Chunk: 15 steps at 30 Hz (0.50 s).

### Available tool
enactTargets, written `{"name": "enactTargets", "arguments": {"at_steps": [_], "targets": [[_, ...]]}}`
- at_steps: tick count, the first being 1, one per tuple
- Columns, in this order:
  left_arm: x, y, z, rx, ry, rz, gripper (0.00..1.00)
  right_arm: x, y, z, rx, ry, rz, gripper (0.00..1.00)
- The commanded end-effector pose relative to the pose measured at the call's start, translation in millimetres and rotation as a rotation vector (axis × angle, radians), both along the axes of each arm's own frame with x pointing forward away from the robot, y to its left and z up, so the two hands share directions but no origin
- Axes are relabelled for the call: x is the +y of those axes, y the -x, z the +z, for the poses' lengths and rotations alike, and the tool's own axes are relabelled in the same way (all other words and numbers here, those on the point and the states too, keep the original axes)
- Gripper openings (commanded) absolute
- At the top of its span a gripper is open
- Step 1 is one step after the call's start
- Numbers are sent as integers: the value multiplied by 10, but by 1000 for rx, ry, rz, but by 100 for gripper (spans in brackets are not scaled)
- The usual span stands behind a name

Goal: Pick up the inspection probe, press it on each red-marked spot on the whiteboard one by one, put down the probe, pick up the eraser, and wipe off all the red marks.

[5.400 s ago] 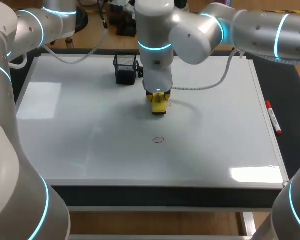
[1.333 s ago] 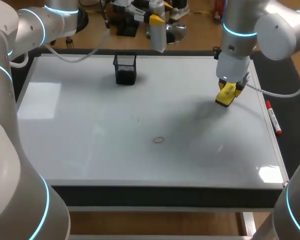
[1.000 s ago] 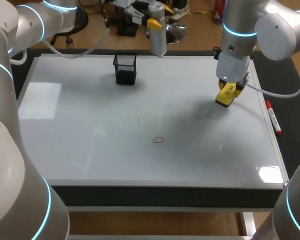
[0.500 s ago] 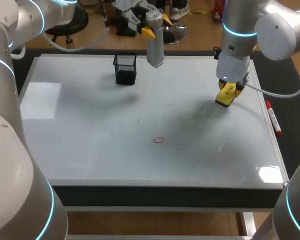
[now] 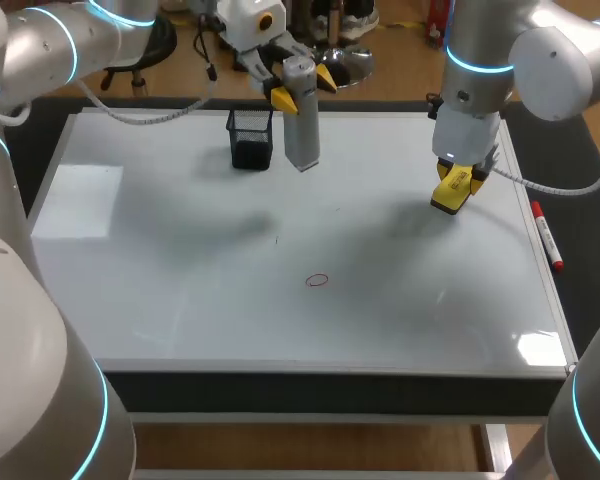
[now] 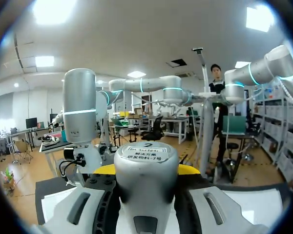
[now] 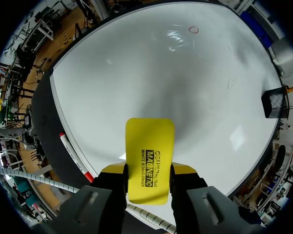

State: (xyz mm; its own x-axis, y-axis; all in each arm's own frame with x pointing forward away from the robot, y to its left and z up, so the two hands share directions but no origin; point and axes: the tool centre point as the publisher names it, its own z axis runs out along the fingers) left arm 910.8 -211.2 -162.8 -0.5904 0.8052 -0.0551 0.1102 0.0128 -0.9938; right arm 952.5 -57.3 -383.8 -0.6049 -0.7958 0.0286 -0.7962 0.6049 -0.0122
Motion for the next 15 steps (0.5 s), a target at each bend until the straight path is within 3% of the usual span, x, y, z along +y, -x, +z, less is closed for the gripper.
{"name": "enactTargets", "arguments": {"at_steps": [1,15], "targets": [[37,282,28,-16,15,180,0,-6,-8,7,1,3,2,0],[60,780,-96,-10,37,207,0,-6,-8,7,1,3,2,0]]}}
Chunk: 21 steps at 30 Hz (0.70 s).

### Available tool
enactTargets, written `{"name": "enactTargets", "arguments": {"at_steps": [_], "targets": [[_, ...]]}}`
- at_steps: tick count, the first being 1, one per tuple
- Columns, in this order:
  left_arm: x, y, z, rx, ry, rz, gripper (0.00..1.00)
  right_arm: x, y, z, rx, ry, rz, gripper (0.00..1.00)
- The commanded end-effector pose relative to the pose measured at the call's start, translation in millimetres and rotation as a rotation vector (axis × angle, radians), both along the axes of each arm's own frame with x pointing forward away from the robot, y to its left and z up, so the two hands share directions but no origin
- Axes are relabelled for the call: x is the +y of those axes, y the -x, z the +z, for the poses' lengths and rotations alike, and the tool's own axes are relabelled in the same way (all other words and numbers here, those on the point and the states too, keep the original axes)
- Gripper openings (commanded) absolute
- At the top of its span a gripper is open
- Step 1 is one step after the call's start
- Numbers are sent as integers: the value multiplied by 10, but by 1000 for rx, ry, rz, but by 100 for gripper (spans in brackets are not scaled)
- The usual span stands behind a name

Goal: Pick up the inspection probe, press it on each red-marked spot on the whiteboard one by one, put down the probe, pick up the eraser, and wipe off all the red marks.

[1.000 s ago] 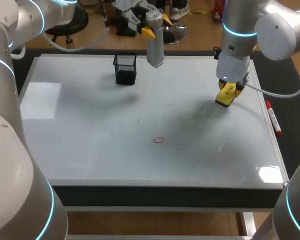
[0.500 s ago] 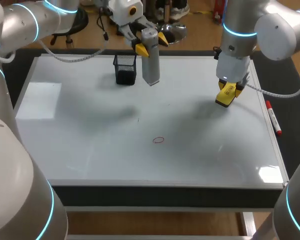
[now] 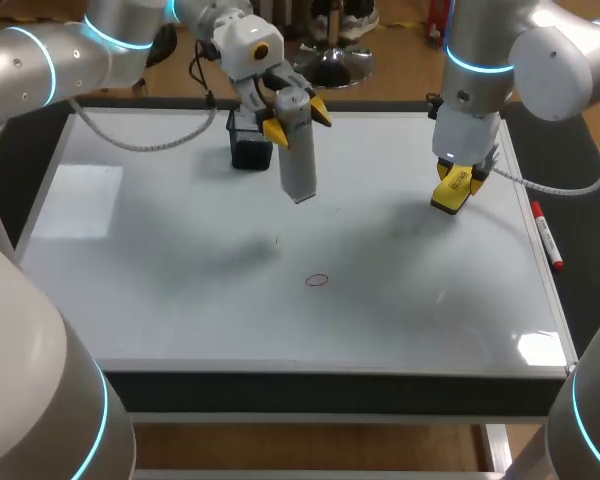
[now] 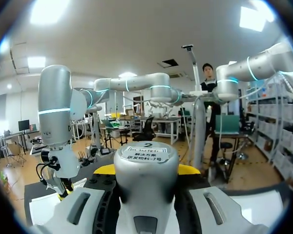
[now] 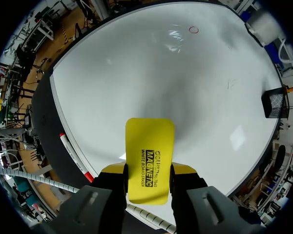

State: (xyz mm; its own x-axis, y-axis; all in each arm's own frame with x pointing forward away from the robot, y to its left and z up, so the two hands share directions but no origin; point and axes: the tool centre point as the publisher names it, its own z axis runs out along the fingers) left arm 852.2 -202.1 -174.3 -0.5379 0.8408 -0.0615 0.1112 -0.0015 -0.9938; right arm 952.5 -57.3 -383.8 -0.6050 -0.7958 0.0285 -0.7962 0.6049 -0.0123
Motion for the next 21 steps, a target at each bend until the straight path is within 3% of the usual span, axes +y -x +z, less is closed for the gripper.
{"name": "enactTargets", "arguments": {"at_steps": [1,11,21], "targets": [[-33,227,7,-8,30,273,0,-6,-8,6,1,3,2,0],[-58,517,-134,10,31,285,0,-6,-8,6,1,3,2,0],[-165,633,-317,25,36,169,0,-6,-8,6,1,3,2,0]]}}
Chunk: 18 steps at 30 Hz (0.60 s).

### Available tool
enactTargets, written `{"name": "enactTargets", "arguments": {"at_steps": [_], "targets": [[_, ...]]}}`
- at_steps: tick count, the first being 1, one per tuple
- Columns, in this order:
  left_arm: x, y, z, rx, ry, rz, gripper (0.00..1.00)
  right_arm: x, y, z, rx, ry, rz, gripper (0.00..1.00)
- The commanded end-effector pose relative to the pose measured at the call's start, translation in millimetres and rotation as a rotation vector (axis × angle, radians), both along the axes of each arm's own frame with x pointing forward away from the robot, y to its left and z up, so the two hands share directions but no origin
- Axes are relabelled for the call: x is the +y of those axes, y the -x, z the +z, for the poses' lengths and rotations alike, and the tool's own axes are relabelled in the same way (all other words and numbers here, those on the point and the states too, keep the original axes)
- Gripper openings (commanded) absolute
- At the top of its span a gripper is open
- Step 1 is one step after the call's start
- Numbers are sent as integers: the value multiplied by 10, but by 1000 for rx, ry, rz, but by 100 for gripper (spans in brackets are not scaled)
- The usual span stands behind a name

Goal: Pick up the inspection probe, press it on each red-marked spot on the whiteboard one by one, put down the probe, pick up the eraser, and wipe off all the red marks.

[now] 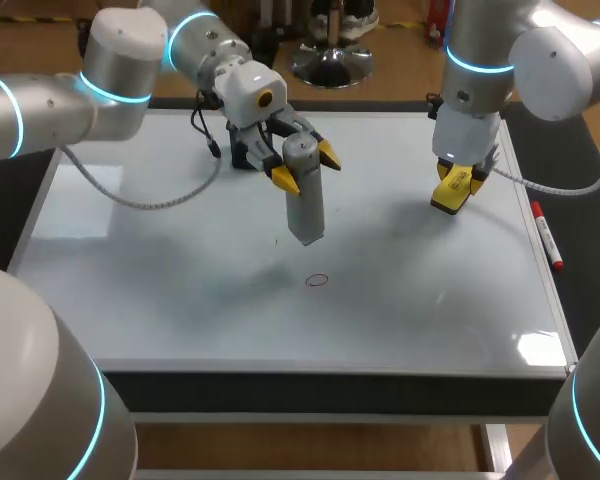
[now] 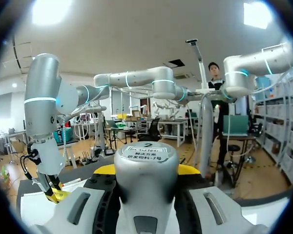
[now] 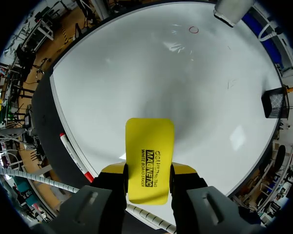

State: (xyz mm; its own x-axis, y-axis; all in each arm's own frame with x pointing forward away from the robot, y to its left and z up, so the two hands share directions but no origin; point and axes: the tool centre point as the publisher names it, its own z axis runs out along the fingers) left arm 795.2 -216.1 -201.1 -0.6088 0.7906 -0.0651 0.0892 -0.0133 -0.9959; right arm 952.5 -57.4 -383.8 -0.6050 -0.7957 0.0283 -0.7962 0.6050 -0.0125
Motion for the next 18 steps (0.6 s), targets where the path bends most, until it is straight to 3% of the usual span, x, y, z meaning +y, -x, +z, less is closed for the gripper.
{"name": "enactTargets", "arguments": {"at_steps": [1,18], "targets": [[-34,72,-63,2,13,76,0,-5,-8,6,1,3,2,0],[-90,75,-401,29,0,-60,0,-5,-8,6,1,3,2,0]]}}
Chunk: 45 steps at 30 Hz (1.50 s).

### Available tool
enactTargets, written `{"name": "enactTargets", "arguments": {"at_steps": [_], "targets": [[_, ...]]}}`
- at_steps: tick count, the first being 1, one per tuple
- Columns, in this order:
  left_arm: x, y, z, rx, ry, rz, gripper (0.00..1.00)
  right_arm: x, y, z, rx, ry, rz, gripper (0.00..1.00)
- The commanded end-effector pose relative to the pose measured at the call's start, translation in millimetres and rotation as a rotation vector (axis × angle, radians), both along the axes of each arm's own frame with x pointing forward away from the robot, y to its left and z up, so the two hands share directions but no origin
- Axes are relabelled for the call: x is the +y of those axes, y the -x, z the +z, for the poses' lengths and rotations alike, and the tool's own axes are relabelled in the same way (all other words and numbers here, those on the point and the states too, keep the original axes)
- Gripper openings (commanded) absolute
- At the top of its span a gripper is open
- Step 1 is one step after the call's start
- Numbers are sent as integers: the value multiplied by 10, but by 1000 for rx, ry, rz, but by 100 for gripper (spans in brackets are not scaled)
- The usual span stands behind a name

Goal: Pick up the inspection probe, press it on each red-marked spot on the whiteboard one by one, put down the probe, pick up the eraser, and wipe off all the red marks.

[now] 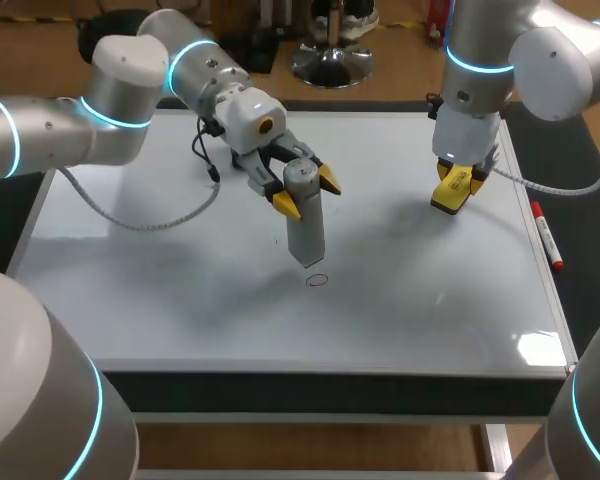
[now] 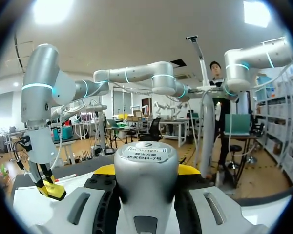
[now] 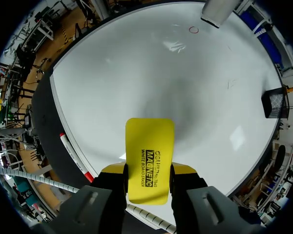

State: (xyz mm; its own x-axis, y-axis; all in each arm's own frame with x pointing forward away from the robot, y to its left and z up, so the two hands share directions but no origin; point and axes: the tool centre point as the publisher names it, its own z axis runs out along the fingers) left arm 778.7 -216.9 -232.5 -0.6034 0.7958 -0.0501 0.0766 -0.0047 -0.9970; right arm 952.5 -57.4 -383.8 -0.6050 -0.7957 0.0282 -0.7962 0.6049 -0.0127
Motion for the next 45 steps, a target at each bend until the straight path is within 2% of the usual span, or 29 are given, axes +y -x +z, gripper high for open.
{"name": "enactTargets", "arguments": {"at_steps": [1,10,27,45], "targets": [[-92,-88,-107,17,9,-54,0,-5,-8,6,2,3,2,0],[-142,-77,-184,17,-5,-73,0,-5,-8,6,2,3,2,0],[-151,107,-316,-9,-13,-107,0,-5,-8,6,2,3,2,0],[-135,120,-402,-7,-33,-95,0,-5,-8,6,2,3,2,0]]}}
